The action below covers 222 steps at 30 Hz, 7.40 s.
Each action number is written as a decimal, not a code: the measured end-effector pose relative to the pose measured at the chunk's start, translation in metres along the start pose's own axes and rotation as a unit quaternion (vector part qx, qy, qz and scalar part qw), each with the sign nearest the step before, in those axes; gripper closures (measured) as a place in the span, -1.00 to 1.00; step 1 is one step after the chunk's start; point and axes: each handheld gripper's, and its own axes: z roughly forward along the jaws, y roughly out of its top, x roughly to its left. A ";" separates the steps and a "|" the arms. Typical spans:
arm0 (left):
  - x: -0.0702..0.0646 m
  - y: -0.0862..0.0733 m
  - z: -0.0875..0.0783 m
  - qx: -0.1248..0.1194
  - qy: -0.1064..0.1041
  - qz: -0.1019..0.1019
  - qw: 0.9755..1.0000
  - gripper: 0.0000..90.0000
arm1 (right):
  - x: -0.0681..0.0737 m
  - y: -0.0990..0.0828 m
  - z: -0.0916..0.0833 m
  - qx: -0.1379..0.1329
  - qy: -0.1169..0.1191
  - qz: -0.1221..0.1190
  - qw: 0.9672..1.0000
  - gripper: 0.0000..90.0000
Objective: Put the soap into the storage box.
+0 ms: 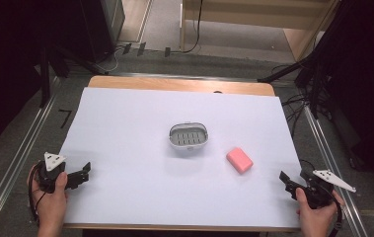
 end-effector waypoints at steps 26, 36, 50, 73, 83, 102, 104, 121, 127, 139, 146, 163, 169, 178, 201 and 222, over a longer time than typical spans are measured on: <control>-0.002 0.000 0.001 0.007 0.003 0.009 1.000 -0.86 | 0.069 0.047 0.028 0.171 0.081 -0.163 0.968 -0.46; -0.001 0.001 0.002 0.009 0.001 0.009 1.000 -0.86 | 0.095 0.062 0.043 0.215 0.091 -0.188 0.954 -0.46; -0.002 0.001 0.002 0.013 0.001 0.009 1.000 -0.86 | 0.121 0.070 0.073 0.240 0.103 -0.193 0.946 -0.51; -0.002 0.001 0.003 0.014 0.001 0.009 1.000 -0.86 | 0.135 0.062 0.098 0.267 0.066 -0.201 0.940 -0.15; -0.003 0.001 0.002 0.015 0.003 0.012 1.000 -0.86 | 0.136 0.067 0.095 0.252 0.092 -0.222 0.937 -0.14; -0.002 0.001 0.002 0.014 0.002 0.013 1.000 -0.86 | 0.163 0.089 0.089 0.212 0.145 -0.280 0.925 -0.14; -0.002 0.001 0.002 0.014 0.002 0.013 1.000 -0.86 | 0.167 0.091 0.088 0.213 0.152 -0.287 0.922 -0.14; -0.002 0.001 0.002 0.014 0.002 0.013 1.000 -0.86 | 0.185 0.106 0.086 0.193 0.176 -0.318 0.911 -0.14; -0.002 0.001 0.002 0.013 0.002 0.012 1.000 -0.86 | 0.194 0.111 0.090 0.186 0.192 -0.332 0.905 -0.14; -0.002 0.001 0.003 0.013 0.002 0.012 1.000 -0.86 | 0.202 0.119 0.104 0.186 0.214 -0.339 0.897 -0.14; -0.002 0.001 0.003 0.014 0.003 0.011 1.000 -0.86 | 0.209 0.124 0.110 0.182 0.231 -0.340 0.893 -0.14; -0.002 0.001 0.003 0.012 0.001 0.008 1.000 -0.86 | 0.232 0.136 0.127 0.176 0.272 -0.403 0.856 -0.14; -0.002 0.001 0.003 0.012 0.001 0.008 1.000 -0.86 | 0.239 0.141 0.137 0.174 0.289 -0.433 0.836 -0.15; -0.002 0.001 0.003 0.012 0.000 0.007 1.000 -0.86 | 0.249 0.145 0.152 0.169 0.317 -0.476 0.803 -0.15; -0.001 0.001 0.003 0.013 -0.001 0.007 1.000 -0.86 | 0.250 0.142 0.177 0.189 0.341 -0.476 0.788 -0.15; -0.002 0.001 0.003 0.013 0.001 0.010 1.000 -0.86 | 0.210 0.145 0.142 0.160 0.312 -0.343 0.871 -0.40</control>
